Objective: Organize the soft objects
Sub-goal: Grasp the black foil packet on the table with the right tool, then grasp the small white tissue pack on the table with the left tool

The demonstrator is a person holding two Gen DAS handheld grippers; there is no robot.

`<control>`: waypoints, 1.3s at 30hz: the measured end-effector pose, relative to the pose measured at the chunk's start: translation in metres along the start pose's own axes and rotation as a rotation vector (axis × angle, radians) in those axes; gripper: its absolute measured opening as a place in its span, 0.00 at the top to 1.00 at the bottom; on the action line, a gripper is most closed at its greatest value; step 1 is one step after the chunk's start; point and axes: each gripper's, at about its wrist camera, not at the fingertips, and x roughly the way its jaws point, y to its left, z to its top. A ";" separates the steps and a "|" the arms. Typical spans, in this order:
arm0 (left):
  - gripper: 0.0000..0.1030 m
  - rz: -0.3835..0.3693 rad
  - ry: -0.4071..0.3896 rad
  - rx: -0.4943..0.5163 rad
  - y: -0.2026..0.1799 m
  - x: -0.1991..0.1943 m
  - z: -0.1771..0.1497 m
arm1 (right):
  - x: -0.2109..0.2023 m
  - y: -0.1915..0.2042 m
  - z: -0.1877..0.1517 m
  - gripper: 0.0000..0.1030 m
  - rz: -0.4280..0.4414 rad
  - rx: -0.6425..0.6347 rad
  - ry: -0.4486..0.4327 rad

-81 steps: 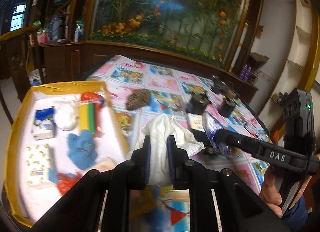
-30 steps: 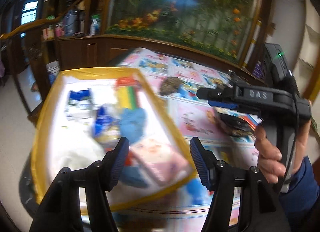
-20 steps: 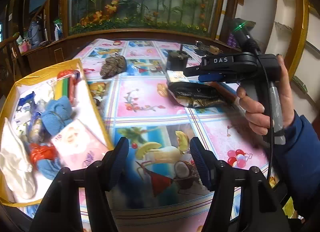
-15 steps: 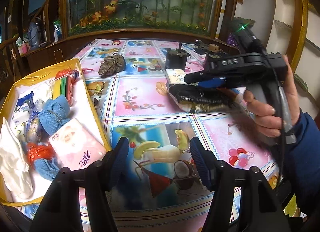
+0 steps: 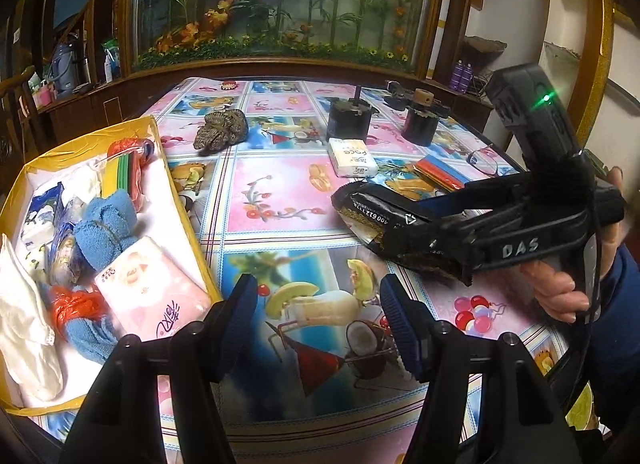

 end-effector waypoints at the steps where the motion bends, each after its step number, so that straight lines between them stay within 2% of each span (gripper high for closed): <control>1: 0.39 0.001 0.001 0.000 0.000 0.000 0.000 | 0.001 -0.001 0.000 0.63 -0.006 -0.002 0.000; 2: 0.39 0.003 0.003 0.002 0.000 0.000 0.000 | -0.002 -0.003 0.001 0.68 0.003 0.004 -0.013; 6: 0.39 -0.004 0.019 0.009 -0.003 -0.001 0.003 | -0.026 -0.015 0.004 0.69 -0.016 0.054 -0.109; 9: 0.39 0.010 0.004 0.042 -0.013 -0.005 0.014 | -0.049 -0.037 0.006 0.69 -0.045 0.156 -0.206; 13: 0.30 -0.003 0.043 0.040 -0.025 0.011 0.047 | -0.078 -0.075 0.002 0.69 -0.103 0.336 -0.318; 16: 0.28 -0.005 0.106 0.036 -0.029 0.040 0.078 | -0.098 -0.099 -0.005 0.69 -0.103 0.452 -0.384; 18: 0.28 -0.004 0.153 0.021 -0.030 0.062 0.095 | -0.108 -0.105 -0.008 0.69 -0.128 0.484 -0.419; 23: 0.29 -0.009 0.275 -0.055 -0.027 0.121 0.128 | -0.122 -0.109 -0.012 0.69 -0.094 0.514 -0.463; 27: 0.29 0.039 0.292 -0.028 -0.036 0.150 0.143 | -0.125 -0.107 -0.014 0.69 -0.055 0.527 -0.477; 30: 0.29 0.025 0.327 -0.021 -0.042 0.170 0.151 | -0.126 -0.106 -0.016 0.69 -0.040 0.535 -0.486; 34: 0.29 0.070 0.363 -0.033 -0.042 0.196 0.153 | -0.128 -0.106 -0.017 0.69 -0.032 0.539 -0.492; 35: 0.32 0.064 0.368 -0.039 -0.041 0.200 0.152 | -0.128 -0.107 -0.017 0.69 -0.029 0.539 -0.491; 36: 0.47 0.058 0.373 -0.043 -0.041 0.202 0.151 | -0.128 -0.106 -0.017 0.69 -0.029 0.541 -0.491; 37: 0.53 0.063 0.371 -0.042 -0.040 0.202 0.150 | -0.128 -0.107 -0.017 0.69 -0.029 0.542 -0.491; 39: 0.56 0.055 0.362 -0.032 -0.040 0.198 0.147 | -0.127 -0.107 -0.018 0.69 -0.025 0.541 -0.489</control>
